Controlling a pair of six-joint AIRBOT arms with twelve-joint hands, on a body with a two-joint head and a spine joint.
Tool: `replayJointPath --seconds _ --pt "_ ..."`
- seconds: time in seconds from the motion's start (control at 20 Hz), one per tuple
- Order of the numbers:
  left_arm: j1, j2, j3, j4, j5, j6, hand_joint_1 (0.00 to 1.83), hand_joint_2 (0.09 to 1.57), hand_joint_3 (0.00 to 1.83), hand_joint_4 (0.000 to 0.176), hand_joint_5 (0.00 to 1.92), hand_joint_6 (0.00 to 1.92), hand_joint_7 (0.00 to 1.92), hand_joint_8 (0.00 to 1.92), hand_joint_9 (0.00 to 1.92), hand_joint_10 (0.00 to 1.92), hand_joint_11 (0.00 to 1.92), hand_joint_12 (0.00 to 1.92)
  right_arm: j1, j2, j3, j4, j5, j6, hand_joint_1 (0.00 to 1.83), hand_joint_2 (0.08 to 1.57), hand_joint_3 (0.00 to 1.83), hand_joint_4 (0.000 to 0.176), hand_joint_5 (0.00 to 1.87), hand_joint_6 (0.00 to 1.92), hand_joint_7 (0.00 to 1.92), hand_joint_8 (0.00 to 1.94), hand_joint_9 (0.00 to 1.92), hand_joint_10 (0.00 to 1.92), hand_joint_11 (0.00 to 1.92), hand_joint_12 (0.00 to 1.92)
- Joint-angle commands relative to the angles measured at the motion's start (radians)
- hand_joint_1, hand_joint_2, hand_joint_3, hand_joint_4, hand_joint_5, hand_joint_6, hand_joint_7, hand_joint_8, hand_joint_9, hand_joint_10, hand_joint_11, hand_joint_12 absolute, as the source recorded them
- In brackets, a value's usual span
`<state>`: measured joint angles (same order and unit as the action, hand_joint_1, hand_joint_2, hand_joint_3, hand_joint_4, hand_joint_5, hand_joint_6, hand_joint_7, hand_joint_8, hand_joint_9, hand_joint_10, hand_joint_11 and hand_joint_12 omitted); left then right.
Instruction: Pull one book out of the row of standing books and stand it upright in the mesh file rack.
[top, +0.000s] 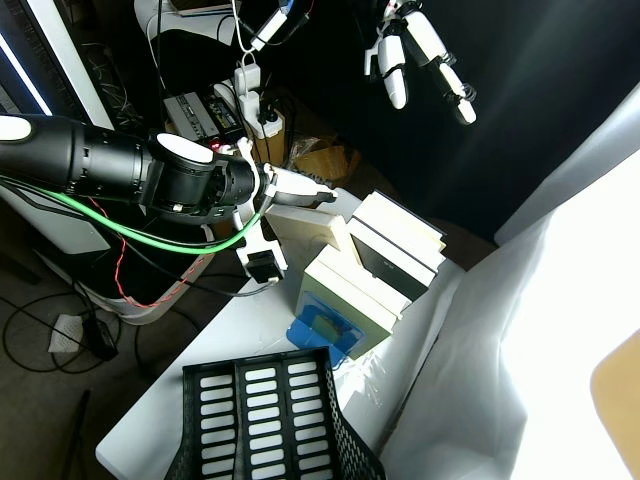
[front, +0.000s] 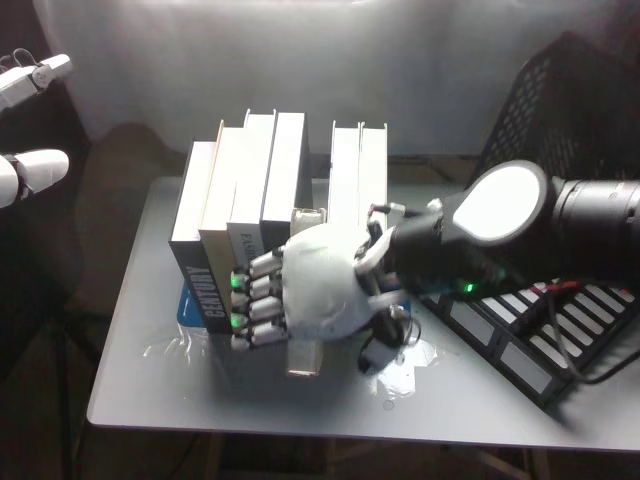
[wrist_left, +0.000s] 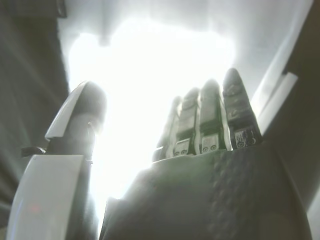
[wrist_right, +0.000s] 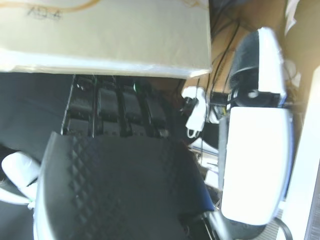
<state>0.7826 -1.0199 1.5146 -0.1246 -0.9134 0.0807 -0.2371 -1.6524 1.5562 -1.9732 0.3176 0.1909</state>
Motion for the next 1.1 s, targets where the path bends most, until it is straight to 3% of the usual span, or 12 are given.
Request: replayJointPath --seconds 0.0,0.1,0.15,0.2,0.3,0.45,0.6,0.65,0.75,0.8,0.95,1.05 --pt "-0.002 0.017 0.002 -0.037 -0.116 -0.003 0.74 1.42 0.02 0.005 0.02 0.01 0.00 0.00 0.00 0.00 0.00 0.00 -0.007 0.001 -0.002 0.000 -0.013 0.000 0.83 0.98 0.02 0.000 0.00 0.00 0.00 0.00 0.00 0.00 0.00 0.00" --pt "-0.002 0.017 0.000 -0.037 -0.120 -0.003 0.75 1.42 0.02 0.007 0.02 0.00 0.00 0.00 0.00 0.00 0.00 0.00 -0.019 -0.005 -0.001 -0.030 -0.028 0.014 0.84 0.98 0.03 0.000 0.00 0.00 0.00 0.00 0.00 0.00 0.00 0.00" --pt "-0.002 0.018 -0.001 -0.037 -0.122 -0.003 0.71 1.41 0.02 0.014 0.01 0.00 0.00 0.00 0.00 0.00 0.00 0.00 -0.023 -0.010 0.003 -0.046 -0.032 0.025 1.25 1.19 0.13 0.000 0.05 0.02 0.00 0.00 0.00 0.00 0.00 0.00" --pt "-0.001 0.018 -0.002 -0.038 -0.123 -0.003 0.70 1.41 0.02 0.015 0.01 0.00 0.00 0.00 0.00 0.00 0.00 0.00 -0.026 -0.015 0.007 -0.054 -0.035 0.026 1.35 1.23 0.14 0.000 0.07 0.03 0.00 0.00 0.00 0.00 0.00 0.00" --pt "0.000 0.018 -0.003 -0.038 -0.127 -0.003 0.70 1.41 0.02 0.016 0.03 0.01 0.00 0.00 0.00 0.00 0.00 0.00 -0.033 -0.031 0.021 -0.142 -0.042 0.100 1.32 1.23 0.13 0.000 0.07 0.03 0.00 0.00 0.00 0.00 0.00 0.00" --pt "-0.001 0.019 -0.004 -0.038 -0.132 -0.003 0.60 1.41 0.02 0.039 0.00 0.00 0.00 0.00 0.00 0.00 0.00 0.00 -0.047 -0.046 0.040 -0.232 -0.050 0.169 1.37 1.16 0.10 0.000 0.02 0.00 0.06 0.02 0.00 0.00 0.00 0.00" --pt "-0.001 0.019 -0.004 -0.039 -0.136 -0.003 0.60 1.39 0.01 0.022 0.03 0.01 0.00 0.00 0.00 0.00 0.00 0.00 -0.053 -0.060 0.055 -0.355 -0.065 0.259 1.37 1.15 0.09 0.000 0.03 0.01 0.00 0.00 0.00 0.00 0.00 0.00" --pt "-0.001 0.019 -0.004 -0.040 -0.140 -0.003 0.60 1.38 0.00 0.028 0.04 0.01 0.00 0.00 0.00 0.00 0.00 0.00 -0.056 -0.071 0.073 -0.402 -0.069 0.306 1.37 1.15 0.09 0.000 0.02 0.00 0.00 0.00 0.00 0.00 0.00 0.00" --pt "-0.001 0.019 -0.005 -0.040 -0.145 -0.003 0.53 1.38 0.00 0.038 0.03 0.01 0.00 0.00 0.00 0.00 0.00 0.00 -0.057 -0.075 0.086 -0.413 -0.069 0.325 1.37 1.16 0.10 0.000 0.02 0.01 0.01 0.00 0.00 0.00 0.00 0.00" --pt "0.000 0.020 -0.005 -0.042 -0.146 -0.003 0.52 1.38 0.00 0.020 0.03 0.01 0.00 0.00 0.00 0.00 0.00 0.00 -0.057 -0.075 0.087 -0.414 -0.069 0.325 1.37 1.15 0.09 0.000 0.02 0.00 0.00 0.00 0.00 0.00 0.00 0.00" --pt "0.001 0.020 -0.005 -0.045 -0.150 -0.003 0.49 1.35 0.00 0.004 0.03 0.01 0.00 0.00 0.00 0.00 0.00 0.00 -0.059 -0.075 0.088 -0.413 -0.069 0.327 1.37 1.15 0.09 0.000 0.02 0.00 0.01 0.00 0.00 0.00 0.00 0.00" --pt "0.003 0.020 -0.006 -0.047 -0.154 -0.003 0.52 1.35 0.00 0.011 0.04 0.01 0.00 0.00 0.00 0.00 0.00 0.00 -0.060 -0.075 0.088 -0.411 -0.069 0.327 1.37 1.16 0.10 0.000 0.02 0.00 0.01 0.00 0.00 0.00 0.00 0.00"
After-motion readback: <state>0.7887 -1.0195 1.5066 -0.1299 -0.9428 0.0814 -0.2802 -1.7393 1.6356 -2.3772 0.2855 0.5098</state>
